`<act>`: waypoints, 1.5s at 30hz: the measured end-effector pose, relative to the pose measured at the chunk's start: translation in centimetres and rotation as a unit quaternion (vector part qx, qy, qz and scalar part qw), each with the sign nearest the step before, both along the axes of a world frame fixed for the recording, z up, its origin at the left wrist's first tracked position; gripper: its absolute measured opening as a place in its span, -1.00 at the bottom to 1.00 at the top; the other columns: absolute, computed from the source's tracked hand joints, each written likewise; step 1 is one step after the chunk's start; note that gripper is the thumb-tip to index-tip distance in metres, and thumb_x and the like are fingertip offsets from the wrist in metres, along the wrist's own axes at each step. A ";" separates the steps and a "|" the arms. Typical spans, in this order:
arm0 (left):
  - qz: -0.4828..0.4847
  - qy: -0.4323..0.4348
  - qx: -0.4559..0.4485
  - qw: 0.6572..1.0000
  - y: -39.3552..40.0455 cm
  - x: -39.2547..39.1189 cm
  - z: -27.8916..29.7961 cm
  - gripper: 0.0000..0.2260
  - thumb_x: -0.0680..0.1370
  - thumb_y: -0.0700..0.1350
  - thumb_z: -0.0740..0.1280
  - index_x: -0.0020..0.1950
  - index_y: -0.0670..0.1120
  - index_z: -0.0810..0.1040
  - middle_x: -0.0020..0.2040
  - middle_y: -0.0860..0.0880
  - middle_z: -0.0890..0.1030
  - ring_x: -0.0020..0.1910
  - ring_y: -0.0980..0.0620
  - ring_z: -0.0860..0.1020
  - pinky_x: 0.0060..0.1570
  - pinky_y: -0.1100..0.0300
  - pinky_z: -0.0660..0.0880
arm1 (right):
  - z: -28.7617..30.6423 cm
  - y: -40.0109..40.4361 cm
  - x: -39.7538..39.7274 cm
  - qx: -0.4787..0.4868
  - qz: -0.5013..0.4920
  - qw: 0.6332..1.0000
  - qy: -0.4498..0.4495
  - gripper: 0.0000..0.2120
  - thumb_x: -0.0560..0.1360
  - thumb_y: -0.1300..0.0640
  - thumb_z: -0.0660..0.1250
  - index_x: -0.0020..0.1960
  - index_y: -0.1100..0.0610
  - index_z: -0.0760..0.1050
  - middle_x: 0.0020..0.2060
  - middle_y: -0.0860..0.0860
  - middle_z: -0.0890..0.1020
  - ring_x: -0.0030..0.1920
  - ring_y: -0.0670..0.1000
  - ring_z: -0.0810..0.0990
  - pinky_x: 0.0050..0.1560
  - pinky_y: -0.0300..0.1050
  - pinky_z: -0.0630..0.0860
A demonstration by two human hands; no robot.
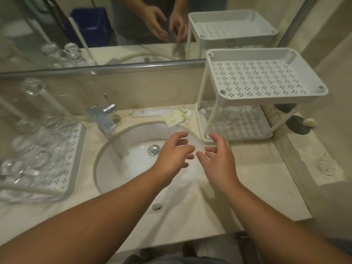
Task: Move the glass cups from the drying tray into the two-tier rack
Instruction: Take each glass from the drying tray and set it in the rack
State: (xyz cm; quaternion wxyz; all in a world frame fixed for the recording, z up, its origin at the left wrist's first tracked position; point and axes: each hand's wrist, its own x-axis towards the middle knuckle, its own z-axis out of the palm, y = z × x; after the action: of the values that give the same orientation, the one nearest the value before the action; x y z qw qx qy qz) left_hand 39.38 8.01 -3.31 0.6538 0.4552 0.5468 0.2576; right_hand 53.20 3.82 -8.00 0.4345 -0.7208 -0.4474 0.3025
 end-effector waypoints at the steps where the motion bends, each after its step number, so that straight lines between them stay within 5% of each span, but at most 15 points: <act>1: 0.010 -0.007 0.001 1.000 0.0 -1.2 0.4 -0.63 0.56 -0.17 0.31 0.33 0.12 0.45 0.25 0.06 0.49 0.03 -0.02 0.68 0.10 -0.04 0.58 | 0.2 0.1 -1.1 0.000 0.011 1.000 -0.001 -0.49 0.46 0.18 0.47 0.30 -0.10 0.35 0.24 -0.12 0.41 0.05 -0.19 0.56 0.02 -0.41 0.51; 9: 0.080 -0.021 0.064 0.995 -0.4 -11.1 3.2 -0.59 0.51 -0.21 0.32 0.31 0.12 0.48 0.31 0.12 0.40 0.09 0.02 0.63 -0.08 0.11 0.57 | 3.0 2.4 -11.5 0.038 0.111 0.992 -0.034 -0.53 0.50 0.19 0.41 0.27 -0.17 0.33 0.24 -0.19 0.37 0.07 -0.18 0.55 0.06 -0.36 0.50; 15: 0.146 -0.041 0.084 0.985 0.2 -18.4 5.5 -0.50 0.39 -0.12 0.33 0.34 0.11 0.48 0.30 0.12 0.42 0.08 0.00 0.64 -0.13 0.13 0.57 | 4.6 4.9 -18.6 0.052 0.183 0.979 -0.073 -0.52 0.51 0.15 0.40 0.37 -0.08 0.35 0.48 -0.10 0.22 0.13 -0.13 0.54 0.16 -0.13 0.55; 25: 0.233 -0.027 0.126 0.964 1.8 -27.4 6.7 -0.27 0.30 -0.01 0.33 0.49 0.26 0.34 0.50 -0.05 0.34 0.36 -0.06 0.47 -0.05 0.06 0.65 | 6.6 8.3 -25.9 0.047 0.257 0.956 -0.132 -0.32 0.52 0.14 0.41 0.52 -0.17 0.18 0.59 -0.07 -0.20 0.21 -0.14 0.48 0.10 -0.29 0.48; 27: 0.239 -0.021 0.140 0.961 2.2 -28.4 7.2 -0.25 0.28 0.00 0.34 0.50 0.24 0.33 0.49 -0.05 0.35 0.30 -0.03 0.51 0.02 -0.01 0.65 | 6.9 9.2 -26.8 0.059 0.260 0.953 -0.142 -0.29 0.51 0.13 0.41 0.53 -0.19 0.16 0.59 -0.06 -0.16 0.17 -0.13 0.49 0.09 -0.27 0.51; 29: 0.245 -0.028 0.145 0.958 2.7 -29.2 7.8 -0.34 0.38 -0.07 0.37 0.49 0.15 0.37 0.39 -0.02 0.42 0.12 0.01 0.60 0.02 -0.03 0.64 | 7.5 10.1 -27.7 0.068 0.270 0.950 -0.144 -0.31 0.51 0.14 0.40 0.53 -0.15 0.18 0.55 -0.05 0.11 0.09 -0.14 0.55 0.01 -0.34 0.51; 32: 0.252 -0.018 0.169 0.953 3.9 -30.5 8.2 -0.53 0.51 -0.21 0.36 0.38 0.09 0.45 0.30 0.02 0.48 0.12 -0.05 0.62 0.07 -0.05 0.58 | 8.2 11.5 -28.9 0.088 0.299 0.937 -0.156 -0.39 0.51 0.17 0.39 0.49 -0.08 0.27 0.31 -0.10 0.39 -0.02 -0.16 0.57 -0.04 -0.31 0.52; 38: 0.276 0.009 0.198 0.940 6.7 -32.8 9.1 -0.63 0.54 -0.25 0.30 0.29 0.09 0.47 0.14 0.08 0.51 -0.11 0.00 0.61 -0.13 0.01 0.57 | 9.9 14.5 -31.2 0.101 0.333 0.904 -0.250 -0.41 0.49 0.12 0.41 0.47 -0.04 0.30 0.28 -0.03 0.42 0.04 -0.03 0.53 0.11 -0.15 0.45; 42: 0.272 0.040 0.185 0.943 8.8 -34.0 8.9 -0.63 0.55 -0.22 0.31 0.29 0.11 0.43 0.17 0.05 0.50 -0.09 -0.01 0.62 -0.11 0.04 0.58 | 11.5 17.6 -33.0 0.098 0.358 0.874 -0.313 -0.36 0.48 0.09 0.41 0.50 -0.03 0.25 0.37 0.01 0.36 0.23 0.04 0.48 0.20 -0.06 0.46; 45: 0.267 0.067 0.155 0.949 10.4 -34.6 8.4 -0.58 0.56 -0.22 0.30 0.38 0.07 0.39 0.20 0.01 0.49 -0.11 -0.01 0.62 -0.19 0.09 0.56 | 12.4 19.9 -34.6 0.083 0.358 0.856 -0.363 -0.36 0.50 0.04 0.39 0.50 -0.10 0.20 0.34 0.04 0.35 0.15 0.08 0.52 0.14 0.03 0.52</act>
State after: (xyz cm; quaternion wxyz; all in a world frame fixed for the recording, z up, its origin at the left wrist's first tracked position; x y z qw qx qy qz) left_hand 4.75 18.41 5.13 0.4442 0.4045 0.6441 0.4735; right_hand 18.64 23.71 4.43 0.1608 -0.5312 -0.8238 0.1155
